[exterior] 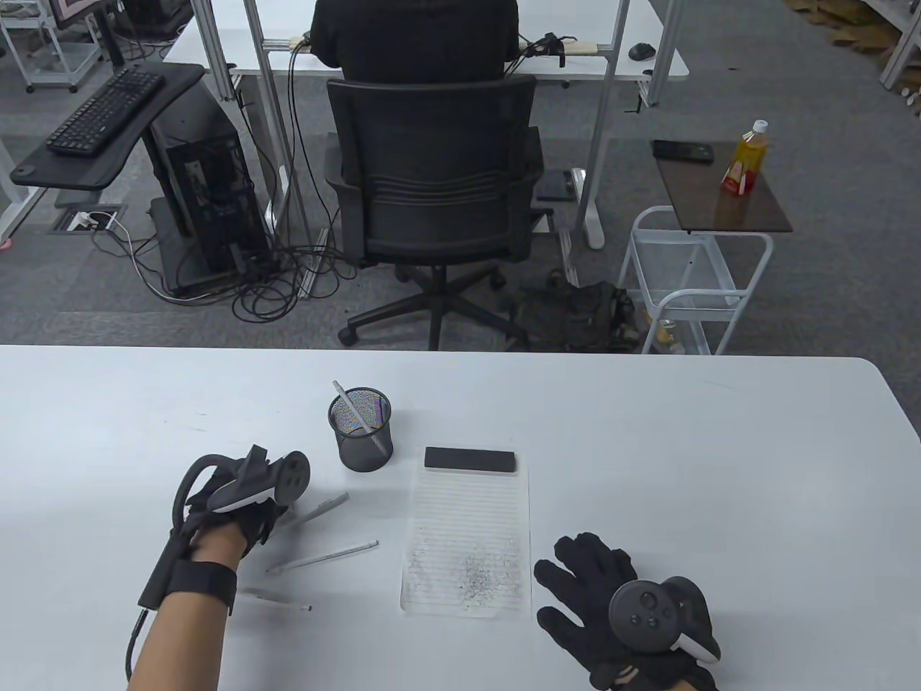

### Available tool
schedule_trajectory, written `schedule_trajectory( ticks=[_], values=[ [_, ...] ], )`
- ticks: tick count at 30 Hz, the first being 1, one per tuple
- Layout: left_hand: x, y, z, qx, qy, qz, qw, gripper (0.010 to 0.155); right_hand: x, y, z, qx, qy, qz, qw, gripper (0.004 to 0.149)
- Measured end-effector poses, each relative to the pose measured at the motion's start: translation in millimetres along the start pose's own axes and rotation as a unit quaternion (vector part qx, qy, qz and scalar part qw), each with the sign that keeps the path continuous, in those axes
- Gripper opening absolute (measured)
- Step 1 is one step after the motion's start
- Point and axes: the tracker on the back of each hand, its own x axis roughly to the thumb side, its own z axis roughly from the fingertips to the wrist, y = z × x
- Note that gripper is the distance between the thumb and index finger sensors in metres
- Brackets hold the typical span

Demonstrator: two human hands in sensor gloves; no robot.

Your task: Press to extend mechanical pencil leads

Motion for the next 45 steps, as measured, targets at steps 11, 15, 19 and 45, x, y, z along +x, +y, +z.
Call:
schedule_trajectory(
  ticks=[11,15,19,45],
  values=[
    [-12.9,47.6,-35.6,0.032,0.140,0.412,0.900,0.079,-1.4,-1.4,0.5,-0.002,-0.002,-0.002,1.000,0.065],
    [-2.3,46.6,-53.5,0.026,0.168,0.432,0.886,0.082,-2.5,-3.1,1.3,-0.007,0.004,0.002,1.000,0.066],
    [4.8,44.2,-66.8,0.019,0.195,0.437,0.878,0.079,-3.6,-4.9,1.9,-0.016,0.005,0.007,1.000,0.066],
    [1.6,31.8,-85.5,0.027,0.234,0.629,0.741,0.052,-7.3,-7.1,3.7,-0.018,0.019,0.024,0.999,0.066]
  ],
)
